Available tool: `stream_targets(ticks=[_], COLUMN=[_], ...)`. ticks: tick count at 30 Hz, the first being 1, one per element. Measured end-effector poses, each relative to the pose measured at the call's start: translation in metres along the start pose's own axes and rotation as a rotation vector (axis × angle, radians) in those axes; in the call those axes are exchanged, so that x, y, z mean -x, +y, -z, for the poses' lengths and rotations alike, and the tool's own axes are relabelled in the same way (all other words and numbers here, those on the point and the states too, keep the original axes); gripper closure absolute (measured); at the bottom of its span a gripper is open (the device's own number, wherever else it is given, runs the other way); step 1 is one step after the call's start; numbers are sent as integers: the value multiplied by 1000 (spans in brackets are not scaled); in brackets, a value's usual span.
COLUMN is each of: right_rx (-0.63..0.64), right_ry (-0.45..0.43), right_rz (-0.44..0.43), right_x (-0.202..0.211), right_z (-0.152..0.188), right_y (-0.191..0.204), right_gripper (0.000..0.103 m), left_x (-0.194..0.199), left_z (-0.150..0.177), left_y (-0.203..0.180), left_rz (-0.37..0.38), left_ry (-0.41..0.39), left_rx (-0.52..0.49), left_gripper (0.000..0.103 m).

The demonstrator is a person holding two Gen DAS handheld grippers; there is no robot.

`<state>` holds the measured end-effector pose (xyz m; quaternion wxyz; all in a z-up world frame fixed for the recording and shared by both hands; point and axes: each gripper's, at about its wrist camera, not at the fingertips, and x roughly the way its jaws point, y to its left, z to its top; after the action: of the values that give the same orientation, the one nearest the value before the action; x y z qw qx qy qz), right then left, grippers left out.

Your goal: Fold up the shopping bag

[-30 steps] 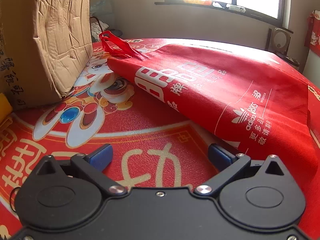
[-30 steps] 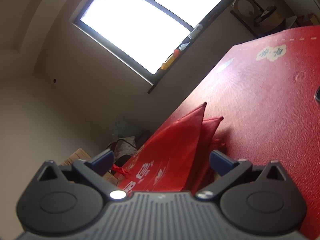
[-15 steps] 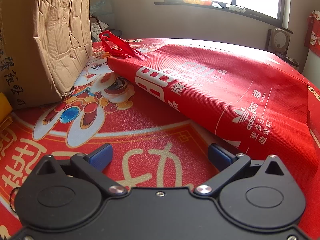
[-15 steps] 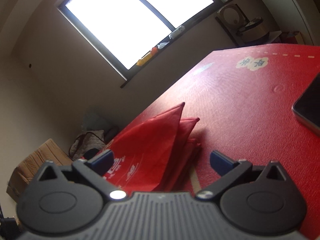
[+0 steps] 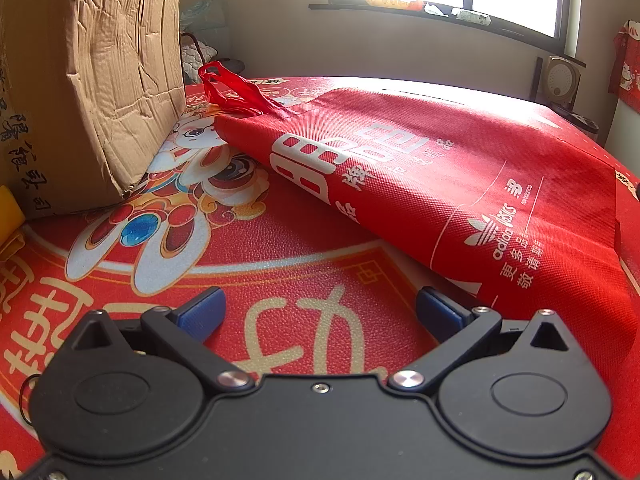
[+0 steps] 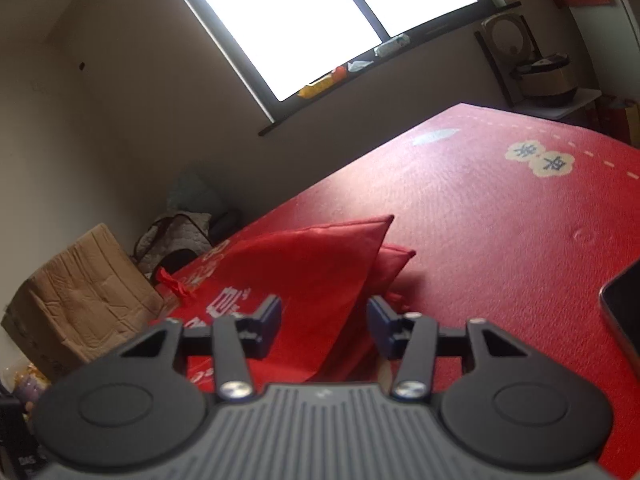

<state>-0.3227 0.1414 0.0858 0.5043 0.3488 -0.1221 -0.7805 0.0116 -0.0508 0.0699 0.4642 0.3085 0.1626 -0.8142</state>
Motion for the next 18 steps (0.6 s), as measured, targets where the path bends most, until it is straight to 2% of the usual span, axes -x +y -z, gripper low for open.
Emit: stream_targets(ticks=[1,2,4,6,8,9,10,15,18], right_rx=[-8,-20,-59,-54,-28,-20,-24,-64,-98], right_ry=[-5,-8,-5,25,36,29,18,-67,-66], right_rz=[33,58,67,27,43,50,35,-55,-93], right_x=[-10,-19,-37,-54,-65,-68,-67,-48,-39], right_z=[-4,-8,-13,-16,-14,-13,-12,-12,-18], right_y=[-2,-5,-13,-13,-8,-6,-4,-2,-7], right_gripper=[35,32,33,35,56,81,95,98,98], left_x=[0,0,1,1,1,1,2,3,4], left_z=[0,0,0,1,1,1,1,2,1], left_y=[0,0,-1,-2,-1,0,1,5,8], left_rz=[0,0,-1,-4,-2,-1,4,41,66], left_ry=[0,0,-1,0,0,0,0,3,10], left_rx=[0,0,0,-3,1,2,0,-28,-33], left_gripper=[0,0,0,0,0,0,0,0,0])
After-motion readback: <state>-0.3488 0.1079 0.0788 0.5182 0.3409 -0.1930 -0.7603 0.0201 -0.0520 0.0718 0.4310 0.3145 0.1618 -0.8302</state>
